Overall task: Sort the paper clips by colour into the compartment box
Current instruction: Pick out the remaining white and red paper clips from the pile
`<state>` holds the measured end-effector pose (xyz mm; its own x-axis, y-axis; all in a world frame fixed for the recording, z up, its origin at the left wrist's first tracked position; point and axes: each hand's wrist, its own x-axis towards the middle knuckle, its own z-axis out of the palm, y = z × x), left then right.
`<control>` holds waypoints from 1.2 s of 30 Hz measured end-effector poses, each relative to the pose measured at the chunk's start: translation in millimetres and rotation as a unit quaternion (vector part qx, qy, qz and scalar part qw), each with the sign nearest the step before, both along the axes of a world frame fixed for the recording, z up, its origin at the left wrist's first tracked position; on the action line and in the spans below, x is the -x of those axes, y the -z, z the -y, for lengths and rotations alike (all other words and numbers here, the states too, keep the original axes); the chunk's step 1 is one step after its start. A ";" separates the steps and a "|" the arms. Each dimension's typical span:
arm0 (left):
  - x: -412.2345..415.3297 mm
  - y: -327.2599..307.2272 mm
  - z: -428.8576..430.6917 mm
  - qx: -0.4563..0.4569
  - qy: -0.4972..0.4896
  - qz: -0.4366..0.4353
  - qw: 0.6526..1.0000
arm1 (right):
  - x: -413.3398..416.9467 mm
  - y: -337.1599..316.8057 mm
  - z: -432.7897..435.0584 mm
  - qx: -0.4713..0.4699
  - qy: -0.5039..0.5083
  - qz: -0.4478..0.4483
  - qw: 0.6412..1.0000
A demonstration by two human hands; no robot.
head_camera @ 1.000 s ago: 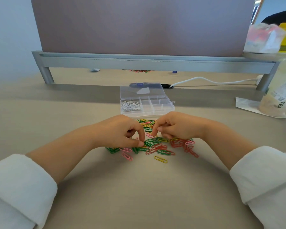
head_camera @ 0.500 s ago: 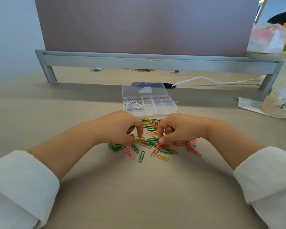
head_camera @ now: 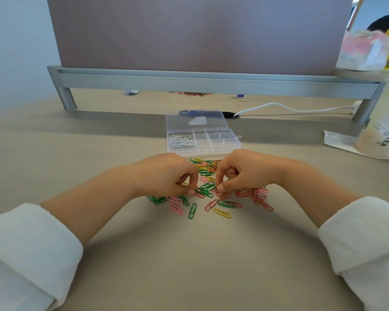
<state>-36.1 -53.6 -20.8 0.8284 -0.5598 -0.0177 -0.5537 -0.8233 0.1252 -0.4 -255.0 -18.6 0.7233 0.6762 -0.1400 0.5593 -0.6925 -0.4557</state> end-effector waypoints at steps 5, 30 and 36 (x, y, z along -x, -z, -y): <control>1.0 -0.2 1.4 0.026 0.019 -0.026 0.999 | -1.0 -1.1 1.7 0.009 -0.011 -0.019 1.000; -4.0 1.3 -2.0 0.015 -0.004 -0.034 0.999 | 1.8 0.7 -4.6 -0.007 0.043 -0.043 0.998; -4.1 2.8 -2.7 -0.020 -0.005 -0.069 0.997 | 1.2 2.1 -4.7 0.008 0.025 -0.033 0.999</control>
<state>-32.0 -50.9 -23.6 0.8222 -0.5479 -0.1541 -0.5248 -0.8346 0.1675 -1.6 -250.3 -20.7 0.7451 0.6365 -0.1993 0.4922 -0.7264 -0.4797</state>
